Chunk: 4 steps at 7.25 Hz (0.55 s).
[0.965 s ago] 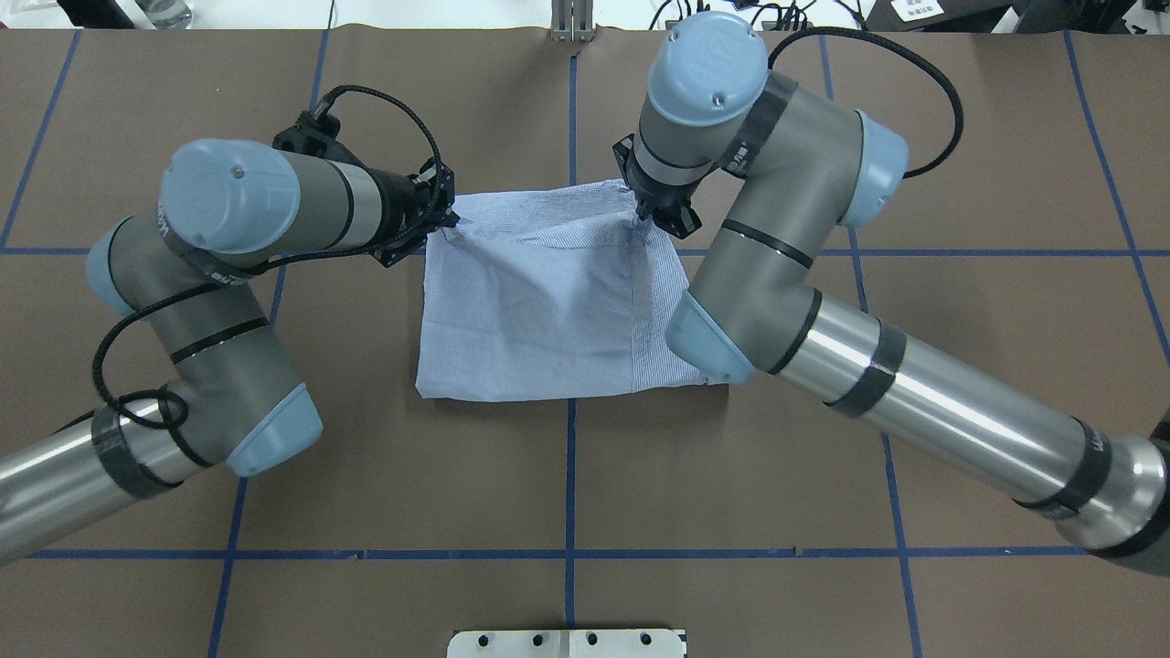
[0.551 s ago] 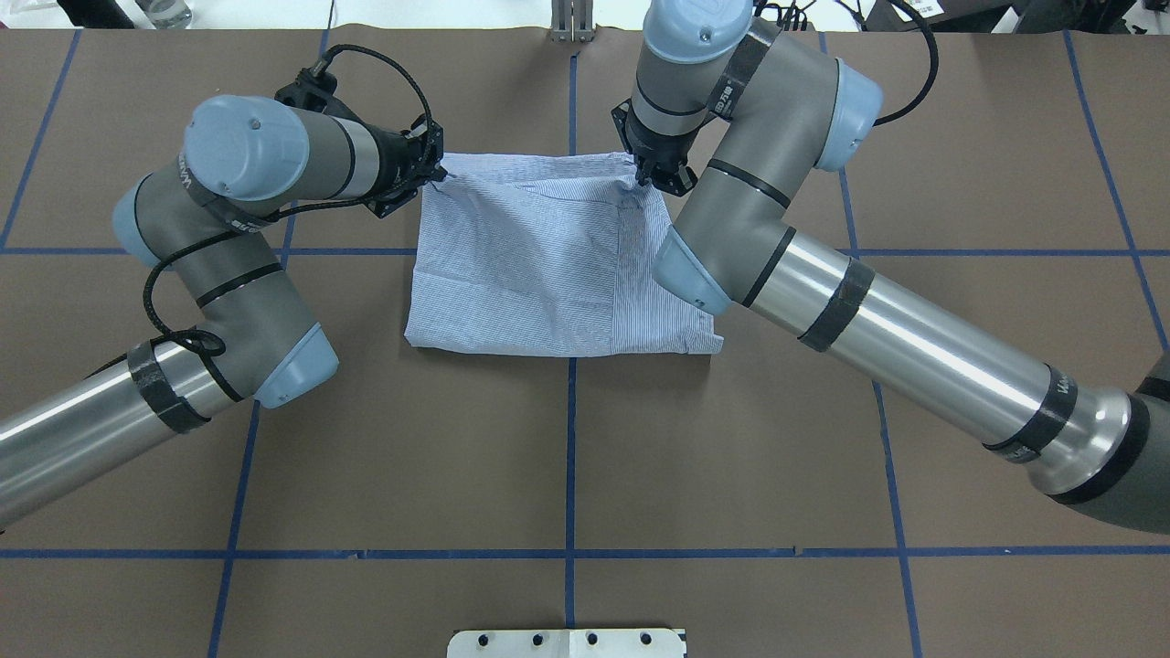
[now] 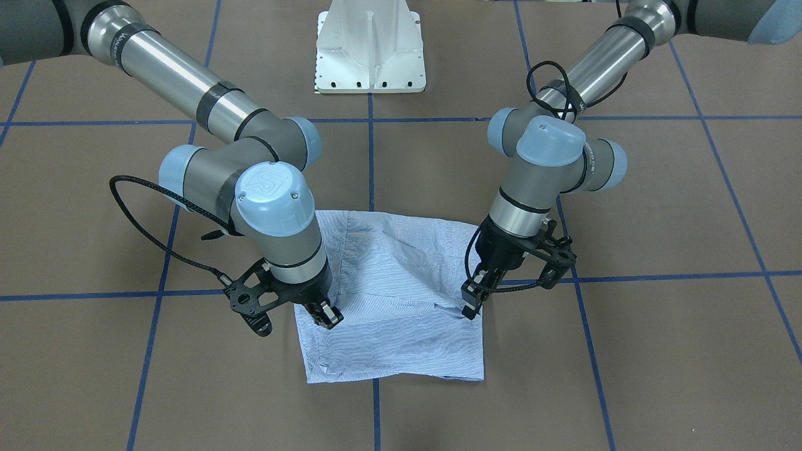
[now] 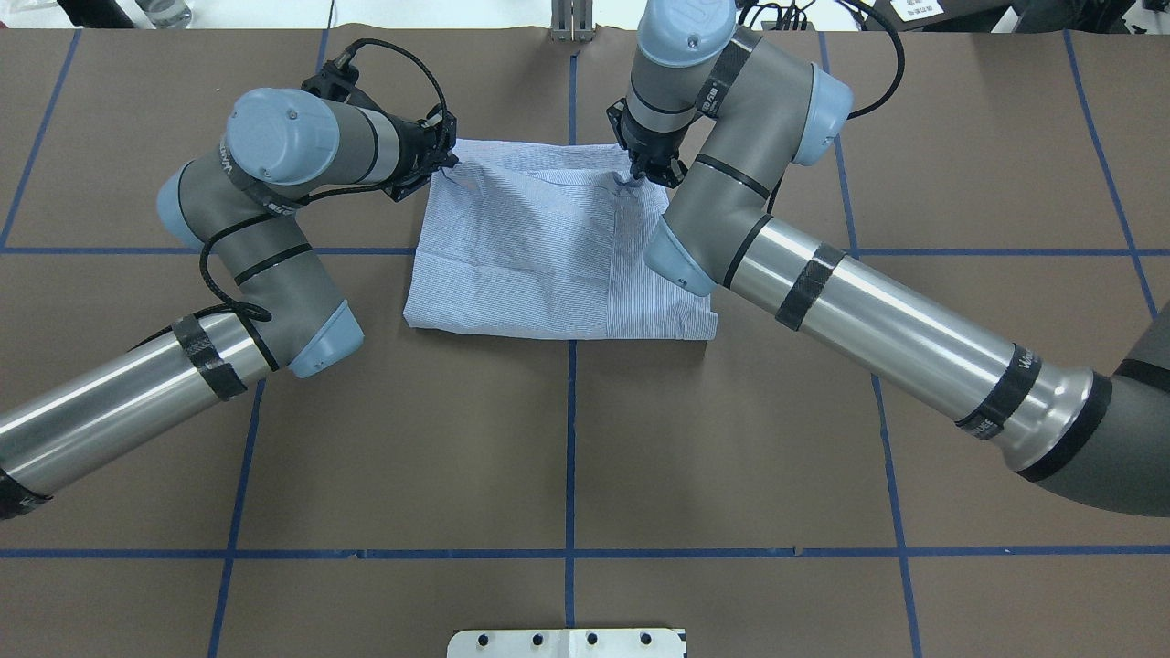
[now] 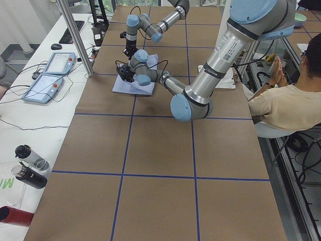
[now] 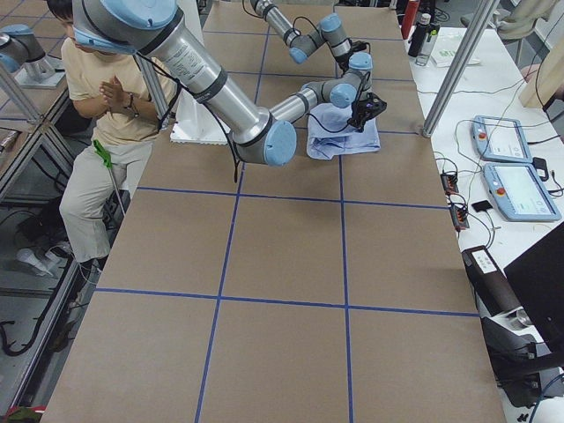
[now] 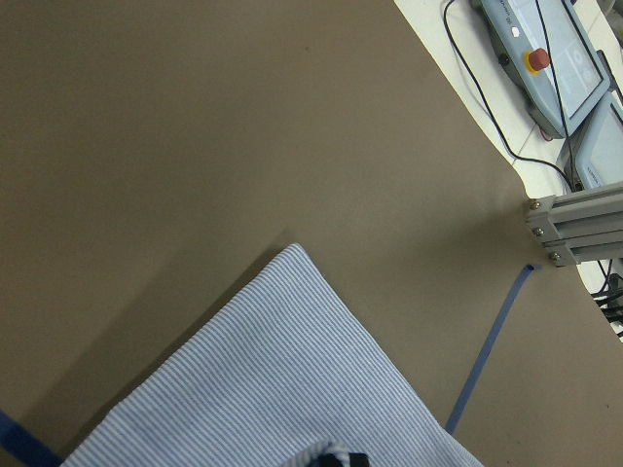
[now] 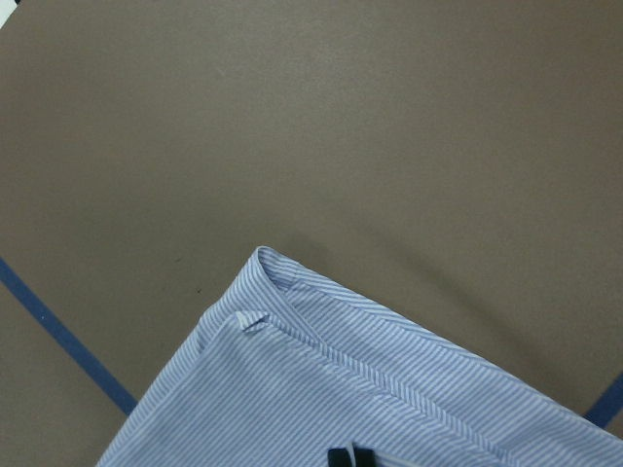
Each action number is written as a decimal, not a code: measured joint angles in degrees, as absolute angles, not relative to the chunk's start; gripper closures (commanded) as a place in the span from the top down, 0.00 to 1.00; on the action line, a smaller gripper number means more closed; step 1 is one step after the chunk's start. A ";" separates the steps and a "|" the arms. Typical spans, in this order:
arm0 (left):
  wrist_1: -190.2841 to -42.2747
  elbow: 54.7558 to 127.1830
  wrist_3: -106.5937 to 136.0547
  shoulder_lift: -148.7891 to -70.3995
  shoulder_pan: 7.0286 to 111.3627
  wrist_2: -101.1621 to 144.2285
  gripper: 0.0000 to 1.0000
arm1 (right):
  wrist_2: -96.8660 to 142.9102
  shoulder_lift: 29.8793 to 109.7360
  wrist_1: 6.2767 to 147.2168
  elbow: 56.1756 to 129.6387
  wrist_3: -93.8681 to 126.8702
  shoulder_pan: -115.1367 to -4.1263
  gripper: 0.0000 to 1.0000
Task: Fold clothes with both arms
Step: 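Lay the folded edge down on the far side and open both grippers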
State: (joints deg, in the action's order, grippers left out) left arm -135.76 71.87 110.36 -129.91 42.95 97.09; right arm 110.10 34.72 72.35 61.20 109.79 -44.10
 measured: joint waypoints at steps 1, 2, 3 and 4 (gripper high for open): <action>-137.81 68.99 109.82 -130.73 43.01 96.98 0.00 | 109.94 34.22 70.20 58.81 109.56 -44.11 0.00; -139.10 66.45 109.61 -131.74 43.04 96.59 0.00 | 109.84 33.94 68.82 57.26 109.47 -44.11 0.00; -139.70 64.25 109.48 -132.85 43.06 95.93 0.00 | 109.78 33.48 68.23 56.05 109.44 -44.12 0.00; -140.19 62.62 109.24 -133.55 43.06 95.23 0.00 | 109.59 32.66 67.47 54.27 109.43 -44.12 0.00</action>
